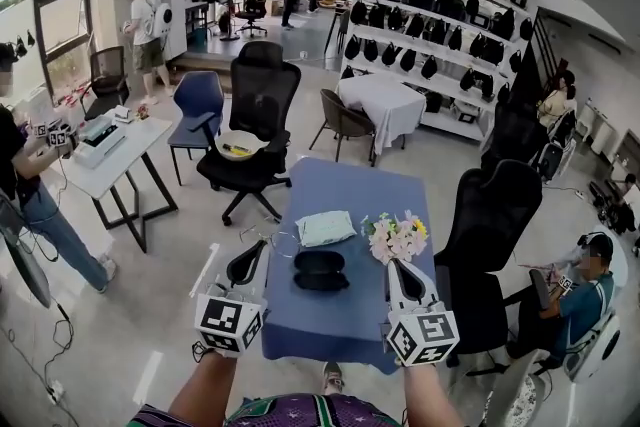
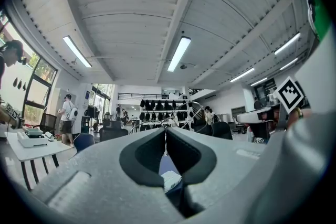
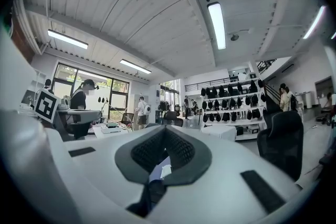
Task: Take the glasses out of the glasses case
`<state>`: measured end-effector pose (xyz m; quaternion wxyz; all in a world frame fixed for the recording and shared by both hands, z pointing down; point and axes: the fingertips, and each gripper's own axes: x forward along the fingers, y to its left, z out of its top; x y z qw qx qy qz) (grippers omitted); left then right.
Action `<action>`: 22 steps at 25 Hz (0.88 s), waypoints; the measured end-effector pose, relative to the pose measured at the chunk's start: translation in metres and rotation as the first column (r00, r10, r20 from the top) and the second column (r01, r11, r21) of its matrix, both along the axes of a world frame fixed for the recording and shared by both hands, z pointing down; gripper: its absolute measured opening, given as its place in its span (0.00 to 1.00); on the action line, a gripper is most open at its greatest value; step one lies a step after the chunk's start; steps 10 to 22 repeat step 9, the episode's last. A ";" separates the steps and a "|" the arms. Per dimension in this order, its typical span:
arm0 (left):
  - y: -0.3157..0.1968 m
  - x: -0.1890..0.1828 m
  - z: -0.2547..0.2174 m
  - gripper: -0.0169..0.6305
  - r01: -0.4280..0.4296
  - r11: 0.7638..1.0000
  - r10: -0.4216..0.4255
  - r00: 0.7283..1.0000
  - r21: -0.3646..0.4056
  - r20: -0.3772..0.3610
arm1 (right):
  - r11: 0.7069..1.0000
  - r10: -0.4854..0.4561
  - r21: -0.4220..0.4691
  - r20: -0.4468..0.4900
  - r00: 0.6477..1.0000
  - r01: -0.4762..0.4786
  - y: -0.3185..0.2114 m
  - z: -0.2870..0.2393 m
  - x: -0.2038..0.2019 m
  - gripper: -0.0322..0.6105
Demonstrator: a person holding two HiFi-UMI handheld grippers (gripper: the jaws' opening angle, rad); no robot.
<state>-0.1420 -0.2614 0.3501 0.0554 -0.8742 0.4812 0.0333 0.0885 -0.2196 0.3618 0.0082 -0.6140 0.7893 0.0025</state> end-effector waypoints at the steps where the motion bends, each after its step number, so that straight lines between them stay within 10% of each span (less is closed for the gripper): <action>1: 0.000 0.000 -0.001 0.06 0.000 1.000 0.000 1.000 0.001 0.000 | 1.000 -0.002 0.000 0.001 1.000 0.002 0.000 0.000 -0.001 0.05; 22: -0.002 -0.002 -0.009 0.06 0.010 1.000 -0.009 1.000 0.011 -0.001 | 1.000 -0.015 0.003 0.005 1.000 0.015 -0.004 -0.004 -0.004 0.05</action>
